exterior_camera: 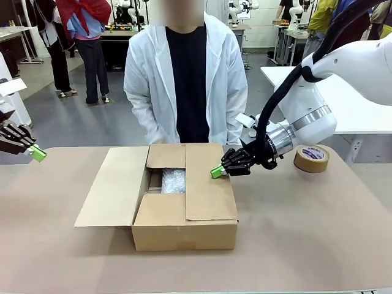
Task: Wrap the clocks to prevent damage.
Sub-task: Push the right (or left) flap of the Package Box to close it, then push the left (or right) flap of the Package Box to close it.
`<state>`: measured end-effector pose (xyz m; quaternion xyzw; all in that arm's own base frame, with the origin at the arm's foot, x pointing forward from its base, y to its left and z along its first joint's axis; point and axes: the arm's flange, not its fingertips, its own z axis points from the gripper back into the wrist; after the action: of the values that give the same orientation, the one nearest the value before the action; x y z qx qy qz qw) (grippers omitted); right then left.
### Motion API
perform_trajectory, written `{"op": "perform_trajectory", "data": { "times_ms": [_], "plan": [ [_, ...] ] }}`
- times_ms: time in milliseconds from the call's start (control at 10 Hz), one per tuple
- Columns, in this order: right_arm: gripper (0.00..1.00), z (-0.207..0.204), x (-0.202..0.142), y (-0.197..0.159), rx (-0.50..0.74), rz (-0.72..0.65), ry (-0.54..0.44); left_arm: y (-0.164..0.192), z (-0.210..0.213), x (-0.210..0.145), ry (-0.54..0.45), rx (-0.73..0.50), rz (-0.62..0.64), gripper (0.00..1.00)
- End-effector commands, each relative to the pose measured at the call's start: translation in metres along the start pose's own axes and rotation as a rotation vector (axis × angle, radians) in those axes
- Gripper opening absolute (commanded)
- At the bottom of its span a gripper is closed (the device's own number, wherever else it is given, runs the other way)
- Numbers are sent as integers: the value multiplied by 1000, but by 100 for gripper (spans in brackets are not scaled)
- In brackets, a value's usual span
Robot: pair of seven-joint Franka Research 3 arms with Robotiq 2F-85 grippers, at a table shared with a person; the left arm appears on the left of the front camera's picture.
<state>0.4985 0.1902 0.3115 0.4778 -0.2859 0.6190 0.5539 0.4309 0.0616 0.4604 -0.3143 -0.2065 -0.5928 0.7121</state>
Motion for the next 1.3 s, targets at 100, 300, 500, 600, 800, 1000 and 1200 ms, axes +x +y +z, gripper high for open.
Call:
{"op": "perform_trajectory", "data": {
  "times_ms": [100, 300, 500, 600, 800, 1000, 1200],
  "plan": [
    [1, -2, -3, 0, -3, -6, 4, -2, 1, 1, -23, 1, -6, 0],
    [1, -2, -3, 0, -3, -6, 4, -2, 1, 1, -23, 1, -6, 0],
    [1, -2, -3, 0, -3, -6, 4, -2, 1, 1, -23, 1, -6, 0],
    [1, -2, -3, 0, -3, -6, 4, -2, 1, 1, -23, 1, -6, 0],
    [1, -2, -3, 0, -3, -6, 4, 24, -6, 2, -47, 4, -22, 0],
    [1, -2, -3, 0, -3, -6, 4, 42, -47, -19, -46, 62, -67, 0],
    [1, -2, -3, 0, -3, -6, 4, 64, -73, -22, -8, 52, -110, 0]
  ]
}}
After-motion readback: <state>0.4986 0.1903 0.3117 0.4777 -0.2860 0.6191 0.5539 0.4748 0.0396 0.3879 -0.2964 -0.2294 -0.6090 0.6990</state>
